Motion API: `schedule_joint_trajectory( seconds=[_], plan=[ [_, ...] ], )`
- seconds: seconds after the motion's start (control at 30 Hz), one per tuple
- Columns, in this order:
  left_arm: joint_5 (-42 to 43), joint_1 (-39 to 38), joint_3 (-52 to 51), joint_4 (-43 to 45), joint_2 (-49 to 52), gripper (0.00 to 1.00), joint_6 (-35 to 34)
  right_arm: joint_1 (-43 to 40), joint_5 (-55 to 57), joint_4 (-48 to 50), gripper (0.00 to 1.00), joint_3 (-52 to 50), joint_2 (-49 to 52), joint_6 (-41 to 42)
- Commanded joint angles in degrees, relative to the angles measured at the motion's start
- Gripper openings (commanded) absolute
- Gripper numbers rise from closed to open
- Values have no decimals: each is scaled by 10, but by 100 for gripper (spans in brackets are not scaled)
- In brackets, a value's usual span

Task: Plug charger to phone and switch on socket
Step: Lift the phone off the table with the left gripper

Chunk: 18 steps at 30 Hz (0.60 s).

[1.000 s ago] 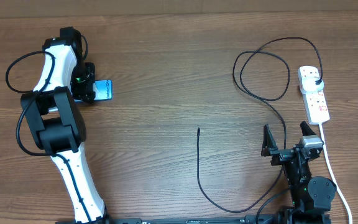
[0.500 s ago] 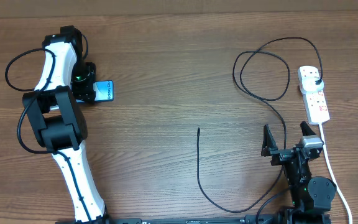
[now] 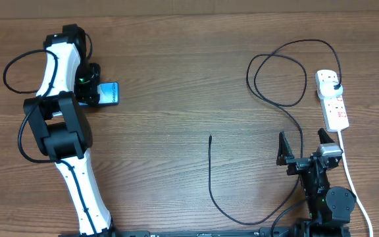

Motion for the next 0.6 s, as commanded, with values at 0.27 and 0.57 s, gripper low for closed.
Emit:
schedule_joint_trajectory(
  seconds=[0.27, 0.57],
  plan=[
    [-26, -1, 60, -6, -3, 4, 30, -3, -1, 3, 100, -6, -6, -3],
    [2, -1, 85, 0, -3, 4, 48, -3, -1, 3, 100, -6, -6, -3]
  ],
)
